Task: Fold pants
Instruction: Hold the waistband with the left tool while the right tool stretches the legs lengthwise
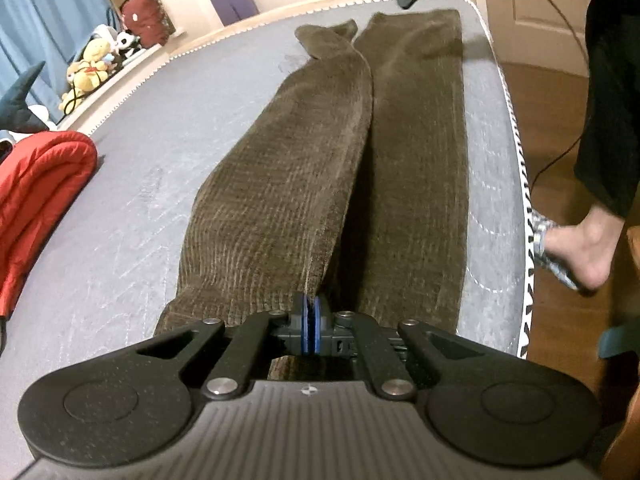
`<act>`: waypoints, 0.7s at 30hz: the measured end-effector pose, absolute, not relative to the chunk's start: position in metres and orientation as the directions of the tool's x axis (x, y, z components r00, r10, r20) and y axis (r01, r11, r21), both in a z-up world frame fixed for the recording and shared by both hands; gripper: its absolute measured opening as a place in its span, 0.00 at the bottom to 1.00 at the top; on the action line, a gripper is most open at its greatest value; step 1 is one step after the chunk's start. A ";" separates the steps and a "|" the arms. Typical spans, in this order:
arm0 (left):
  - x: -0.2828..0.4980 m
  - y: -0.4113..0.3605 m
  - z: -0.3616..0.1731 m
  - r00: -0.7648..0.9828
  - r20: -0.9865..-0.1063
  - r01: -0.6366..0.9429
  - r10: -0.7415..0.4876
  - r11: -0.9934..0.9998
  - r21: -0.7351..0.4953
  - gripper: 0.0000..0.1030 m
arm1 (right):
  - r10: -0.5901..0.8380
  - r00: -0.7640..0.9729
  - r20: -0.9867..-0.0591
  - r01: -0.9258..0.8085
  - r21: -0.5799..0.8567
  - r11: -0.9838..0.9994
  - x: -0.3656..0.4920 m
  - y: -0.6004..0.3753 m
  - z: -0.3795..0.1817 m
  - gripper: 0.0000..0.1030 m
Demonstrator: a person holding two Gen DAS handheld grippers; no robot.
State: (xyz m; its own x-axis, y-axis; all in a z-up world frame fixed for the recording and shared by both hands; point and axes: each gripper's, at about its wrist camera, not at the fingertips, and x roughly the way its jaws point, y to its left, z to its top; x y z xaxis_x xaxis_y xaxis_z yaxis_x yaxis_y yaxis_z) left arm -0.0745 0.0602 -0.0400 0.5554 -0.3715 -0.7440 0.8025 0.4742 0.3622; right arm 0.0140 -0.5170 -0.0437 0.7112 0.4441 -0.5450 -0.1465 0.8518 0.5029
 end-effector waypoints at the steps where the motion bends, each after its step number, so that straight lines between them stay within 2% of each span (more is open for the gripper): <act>1: -0.073 0.058 -0.041 0.547 -0.753 0.806 -0.365 0.473 0.356 0.04 | 0.429 0.705 -0.564 -0.141 0.482 0.865 0.010 -0.521 -0.048 0.03; 3: -0.071 0.053 -0.045 0.545 -0.765 0.805 -0.343 0.468 0.364 0.06 | 0.388 0.722 -0.573 -0.082 0.487 0.870 0.011 -0.533 -0.054 0.04; 6: -0.070 0.046 -0.053 0.552 -0.772 0.802 -0.315 0.455 0.388 0.06 | 0.369 0.757 -0.539 0.017 0.581 0.814 0.029 -0.547 -0.060 0.09; 10: -0.069 0.043 -0.062 0.551 -0.778 0.800 -0.300 0.456 0.390 0.07 | 0.323 0.812 -0.486 0.103 0.664 0.740 0.058 -0.548 -0.075 0.33; 11: -0.069 0.043 -0.063 0.551 -0.779 0.799 -0.300 0.459 0.389 0.08 | 0.307 0.814 -0.494 0.143 0.682 0.718 0.070 -0.549 -0.082 0.35; 15: -0.068 0.047 -0.070 0.551 -0.779 0.795 -0.298 0.473 0.381 0.09 | 0.245 0.800 -0.549 0.267 0.689 0.674 0.109 -0.547 -0.109 0.36; 16: -0.067 0.047 -0.072 0.550 -0.780 0.795 -0.298 0.472 0.380 0.09 | 0.226 0.795 -0.564 0.298 0.686 0.664 0.115 -0.549 -0.115 0.39; 17: -0.068 0.046 -0.074 0.550 -0.780 0.796 -0.297 0.468 0.383 0.09 | 0.208 0.794 -0.571 0.330 0.692 0.642 0.121 -0.554 -0.120 0.42; 21: -0.064 0.045 -0.075 0.548 -0.782 0.796 -0.297 0.471 0.379 0.10 | 0.160 0.806 -0.570 0.397 0.721 0.568 0.139 -0.569 -0.135 0.43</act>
